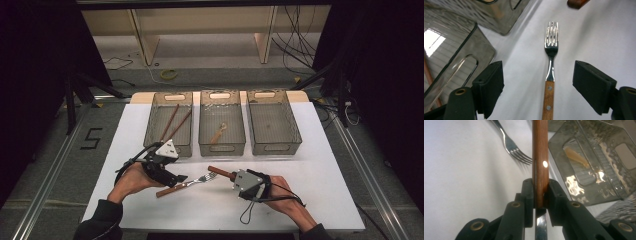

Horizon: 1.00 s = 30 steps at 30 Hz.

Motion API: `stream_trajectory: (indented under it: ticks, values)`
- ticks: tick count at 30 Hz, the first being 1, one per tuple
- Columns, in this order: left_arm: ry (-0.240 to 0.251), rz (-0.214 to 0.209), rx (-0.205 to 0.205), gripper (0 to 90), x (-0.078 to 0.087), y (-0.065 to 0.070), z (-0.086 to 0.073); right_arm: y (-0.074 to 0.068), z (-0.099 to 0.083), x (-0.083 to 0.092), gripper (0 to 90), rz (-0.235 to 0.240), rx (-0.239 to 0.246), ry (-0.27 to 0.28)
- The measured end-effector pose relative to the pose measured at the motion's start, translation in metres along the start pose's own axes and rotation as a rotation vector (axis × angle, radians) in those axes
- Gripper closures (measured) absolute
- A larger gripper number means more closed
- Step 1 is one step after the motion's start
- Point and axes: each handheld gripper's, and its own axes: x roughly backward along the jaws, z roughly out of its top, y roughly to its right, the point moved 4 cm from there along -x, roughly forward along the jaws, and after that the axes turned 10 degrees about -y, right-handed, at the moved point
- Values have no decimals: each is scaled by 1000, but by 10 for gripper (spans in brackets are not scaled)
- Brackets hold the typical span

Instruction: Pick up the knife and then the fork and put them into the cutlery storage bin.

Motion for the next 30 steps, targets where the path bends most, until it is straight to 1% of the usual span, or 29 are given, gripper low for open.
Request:
stream_trajectory:
  ticks: [2,6,9,10,15,17,20,22,25,27,28,30]
  values:
    - [8,2,28,235,-2,-2,-2,4,-2,1,778,-4,-20,4]
    - [23,2,54,235,-7,-1,-7,12,-5,4,778,-1,-68,19]
    - [54,11,69,230,-9,0,-10,18,-7,6,778,-5,-93,21]
    - [62,21,72,224,-9,-1,-11,20,-7,6,777,-8,-102,22]
    - [117,38,103,213,-5,-1,-13,30,-10,9,777,-13,-148,28]
    - [123,37,103,208,-6,-1,-14,33,-10,10,777,-8,-165,41]
    - [141,45,115,200,-8,1,-16,39,-11,12,777,-15,-187,39]
    - [153,53,119,196,-9,1,-17,44,-12,14,777,-12,-211,49]
    - [174,47,132,187,-9,2,-17,55,-15,16,777,-6,-246,58]
    - [181,50,130,187,-9,3,-18,62,-17,18,777,-10,-271,62]
    - [186,48,135,191,-9,4,-19,66,-17,19,777,-11,-284,63]
    - [192,38,144,192,-10,5,-19,74,-19,20,777,-11,-314,62]
